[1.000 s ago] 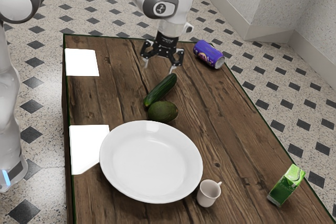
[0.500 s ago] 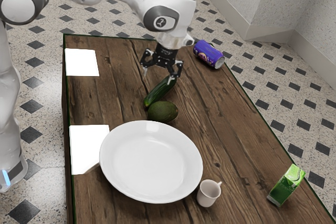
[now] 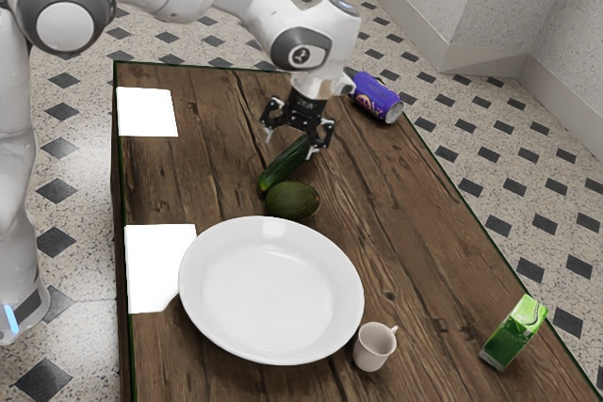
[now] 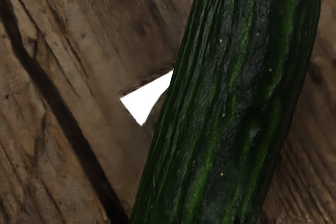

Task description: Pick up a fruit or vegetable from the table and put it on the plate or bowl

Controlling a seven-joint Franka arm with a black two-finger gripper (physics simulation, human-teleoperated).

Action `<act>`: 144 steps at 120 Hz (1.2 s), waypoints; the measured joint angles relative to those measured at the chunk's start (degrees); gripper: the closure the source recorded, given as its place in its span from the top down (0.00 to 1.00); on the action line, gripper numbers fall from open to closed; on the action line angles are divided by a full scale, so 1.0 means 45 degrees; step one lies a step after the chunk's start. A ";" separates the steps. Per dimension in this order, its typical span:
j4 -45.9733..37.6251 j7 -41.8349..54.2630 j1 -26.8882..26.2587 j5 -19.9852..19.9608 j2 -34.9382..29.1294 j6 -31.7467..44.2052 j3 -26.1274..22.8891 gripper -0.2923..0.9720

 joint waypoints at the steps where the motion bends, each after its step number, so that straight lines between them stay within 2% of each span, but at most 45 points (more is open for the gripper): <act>1: 0.0004 0.0011 -0.0020 -0.0004 0.0010 0.0003 -0.0002 0.77; 24: -0.0130 0.0244 -0.0459 -0.0164 0.0121 0.0178 0.0011 0.76; 71: -0.0150 0.0813 -0.0166 -0.1004 0.0693 0.0394 0.0067 0.77; 102: 0.0000 0.1255 -0.0120 -0.1445 0.1127 0.0426 0.0509 0.75; 109: 0.0020 0.1349 -0.0158 -0.1503 0.1165 0.0429 0.0509 0.70; 133: 0.0033 0.1544 -0.0231 -0.1411 0.1060 0.0290 0.0501 0.42; 144: 0.0032 0.1650 -0.0202 -0.1377 0.0981 0.0207 0.0515 0.38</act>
